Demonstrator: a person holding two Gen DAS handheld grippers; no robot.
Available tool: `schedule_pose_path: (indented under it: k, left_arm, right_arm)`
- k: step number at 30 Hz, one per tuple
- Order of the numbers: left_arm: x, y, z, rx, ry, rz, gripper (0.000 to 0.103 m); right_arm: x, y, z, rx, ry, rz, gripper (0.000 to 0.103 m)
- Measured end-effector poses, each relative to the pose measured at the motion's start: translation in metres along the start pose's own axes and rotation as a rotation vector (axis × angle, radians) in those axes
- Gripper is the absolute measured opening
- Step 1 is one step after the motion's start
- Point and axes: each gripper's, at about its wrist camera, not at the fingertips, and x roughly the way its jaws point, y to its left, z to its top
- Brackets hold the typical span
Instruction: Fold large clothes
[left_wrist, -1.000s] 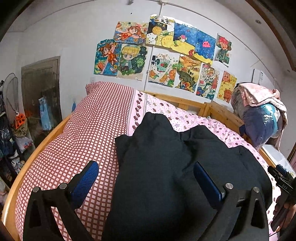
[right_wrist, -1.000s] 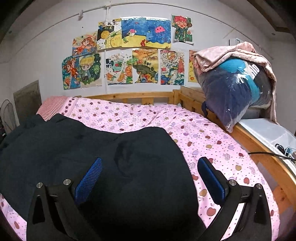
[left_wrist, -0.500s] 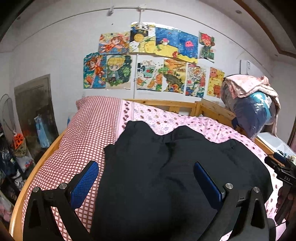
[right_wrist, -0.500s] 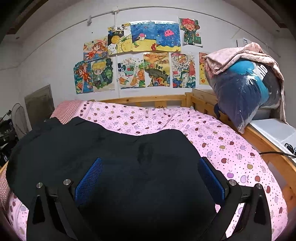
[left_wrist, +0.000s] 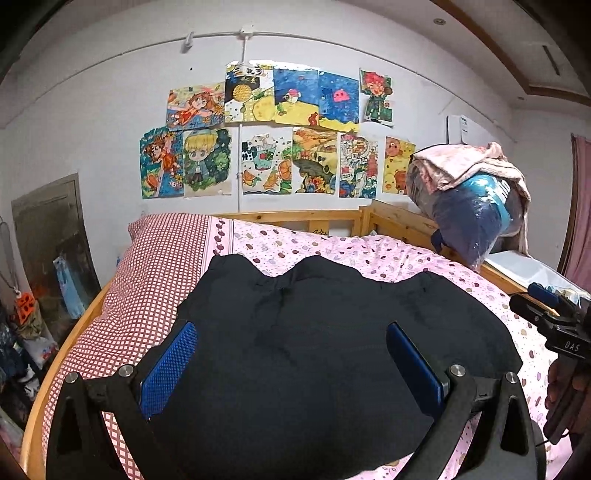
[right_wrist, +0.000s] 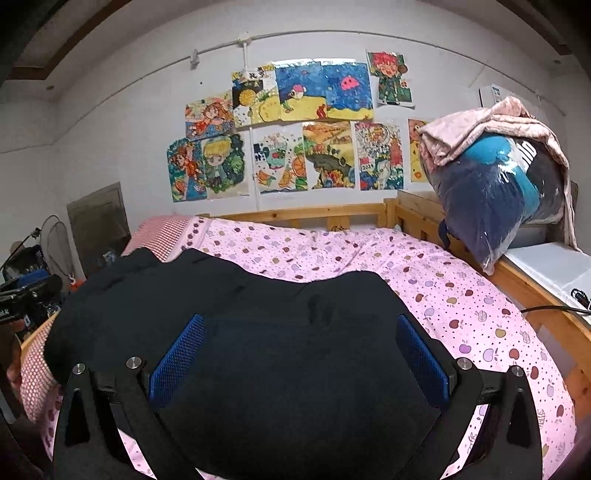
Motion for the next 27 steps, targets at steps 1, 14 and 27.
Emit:
schedule_pose_path:
  k: [1, 14, 27]
  left_arm:
    - [-0.003, -0.001, 0.0, 0.001, -0.001, -0.002, 0.103]
    - [-0.046, -0.018, -0.009, 0.013, -0.013, -0.053, 0.103]
    - [-0.092, -0.022, -0.042, -0.001, 0.002, -0.031, 0.103]
  right_arm:
    - [-0.003, 0.001, 0.0, -0.001, -0.005, 0.005, 0.101]
    - [-0.05, 0.012, -0.005, -0.007, -0.033, 0.043, 0.101]
    - [-0.106, 0.031, -0.025, -0.054, -0.056, 0.096, 0.101]
